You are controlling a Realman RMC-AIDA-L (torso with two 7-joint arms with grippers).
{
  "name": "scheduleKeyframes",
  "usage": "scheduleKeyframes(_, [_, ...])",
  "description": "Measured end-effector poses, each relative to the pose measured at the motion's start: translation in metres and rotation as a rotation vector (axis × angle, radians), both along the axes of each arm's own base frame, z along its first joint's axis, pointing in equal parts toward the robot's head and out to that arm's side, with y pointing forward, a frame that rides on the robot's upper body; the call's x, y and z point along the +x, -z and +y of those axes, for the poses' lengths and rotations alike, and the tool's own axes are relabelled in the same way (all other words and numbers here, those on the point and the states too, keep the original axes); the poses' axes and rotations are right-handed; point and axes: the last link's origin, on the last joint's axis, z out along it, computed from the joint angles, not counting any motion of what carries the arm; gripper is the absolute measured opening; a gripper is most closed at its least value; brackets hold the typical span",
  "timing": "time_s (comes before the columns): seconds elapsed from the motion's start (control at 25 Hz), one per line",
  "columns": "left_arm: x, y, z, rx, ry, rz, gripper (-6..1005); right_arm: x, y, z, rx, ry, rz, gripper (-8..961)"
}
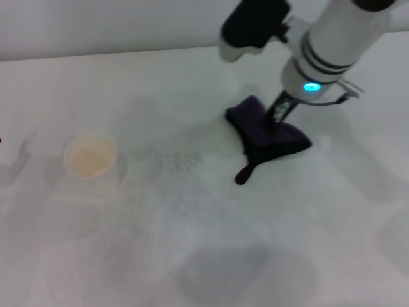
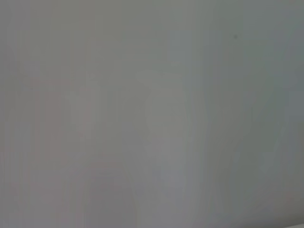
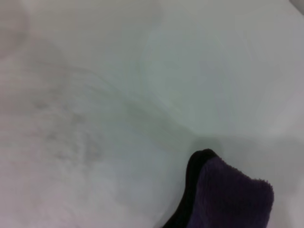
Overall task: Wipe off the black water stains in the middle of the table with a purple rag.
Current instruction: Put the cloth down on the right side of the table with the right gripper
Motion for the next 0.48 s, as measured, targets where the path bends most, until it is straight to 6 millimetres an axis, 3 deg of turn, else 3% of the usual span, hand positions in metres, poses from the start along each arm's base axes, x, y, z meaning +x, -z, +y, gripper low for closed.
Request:
scheduleKeyframes(0.28, [0.002, -0.003, 0.011, -0.001, -0.01, 0.021, 877, 0.032, -0.029, -0.008, 0.081, 0.122, 0.013, 156])
scheduleKeyframes(0.48, [0.004, -0.005, 0.016, 0.003, -0.002, 0.025, 877, 0.049, -0.036, -0.016, 0.104, 0.185, -0.006, 162])
